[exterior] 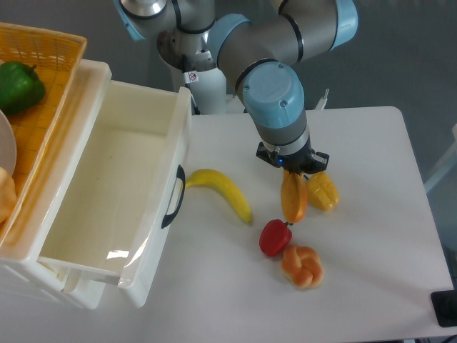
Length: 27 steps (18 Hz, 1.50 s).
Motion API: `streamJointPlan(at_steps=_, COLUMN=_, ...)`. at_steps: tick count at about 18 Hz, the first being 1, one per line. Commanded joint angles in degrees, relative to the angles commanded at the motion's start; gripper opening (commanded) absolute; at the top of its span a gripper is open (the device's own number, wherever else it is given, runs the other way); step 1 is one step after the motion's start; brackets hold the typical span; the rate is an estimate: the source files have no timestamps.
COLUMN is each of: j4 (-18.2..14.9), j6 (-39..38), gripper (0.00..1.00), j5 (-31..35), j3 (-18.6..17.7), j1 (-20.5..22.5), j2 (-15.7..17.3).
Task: Place the long bread in the upper white drawer
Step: 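Close the gripper on the long orange bread beside the yellow pepper, then lift the long orange bread and carry it toward the open white drawer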
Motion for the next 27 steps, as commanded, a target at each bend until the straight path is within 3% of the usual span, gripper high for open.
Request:
streamJointPlan(at_steps=13, j4=-1.3, j6=0.3, gripper=0.00, j5=0.2, j3=1.2, j1=0.3, j2=0.6)
streamJointPlan(at_steps=17, j4=-3.2, j6=0.0, gripper=0.00, j5=0.7, j3=1.4, j1=0.2, j2=0.9)
streamJointPlan(at_steps=20, j4=-7.6, j6=-0.1, gripper=0.00, j5=0.7, j3=1.7, j1=0.5, j2=2.5)
streamJointPlan(at_steps=23, j4=-14.3, j6=-0.5, gripper=0.00, j5=0.7, j3=3.1, j1=1.0, j2=4.6)
streamJointPlan(at_steps=27, j4=-19.9, j6=-1.2, gripper=0.00, j5=0.0, j3=3.3, j1=1.3, j2=7.6)
